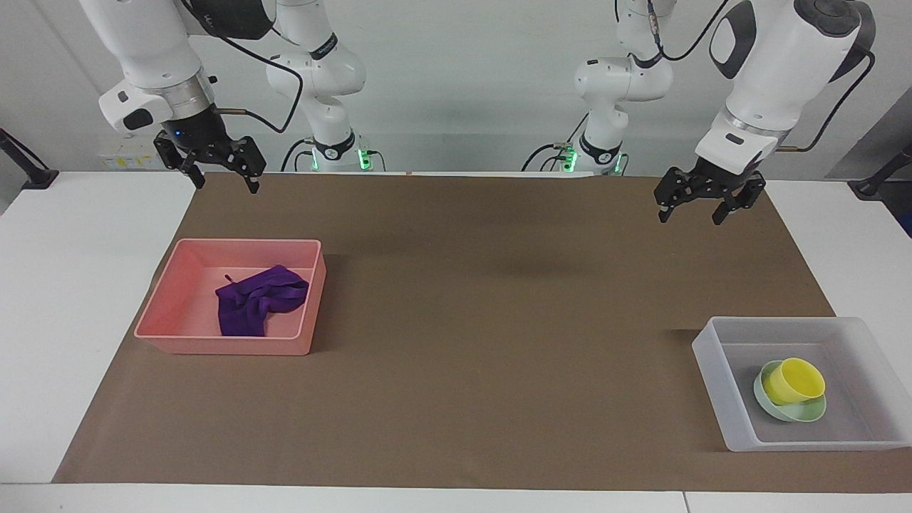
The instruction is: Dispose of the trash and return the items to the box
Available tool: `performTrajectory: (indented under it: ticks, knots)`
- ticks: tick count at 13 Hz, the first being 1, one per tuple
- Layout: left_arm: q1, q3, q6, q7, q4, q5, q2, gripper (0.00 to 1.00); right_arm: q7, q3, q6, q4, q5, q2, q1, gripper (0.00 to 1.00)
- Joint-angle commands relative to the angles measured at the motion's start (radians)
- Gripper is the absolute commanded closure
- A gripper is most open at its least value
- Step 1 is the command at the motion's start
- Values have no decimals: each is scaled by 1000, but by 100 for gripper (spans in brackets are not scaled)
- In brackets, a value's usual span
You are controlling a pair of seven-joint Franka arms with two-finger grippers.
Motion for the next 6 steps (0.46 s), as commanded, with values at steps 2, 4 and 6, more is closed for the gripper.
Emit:
performTrajectory:
  ticks: [2,4,6]
  knots:
    - [28,-7,-14,75,5,-3,-7,0,-18,-2,8,-25,3,-24,3,0]
    - [28,-7,-15,85,3,-2,-10,0,-18,-2,11,-25,3,-24,3,0]
    - [28,-7,-17,85,2,-2,-12,0,-16,-3,8,-25,3,-24,2,0]
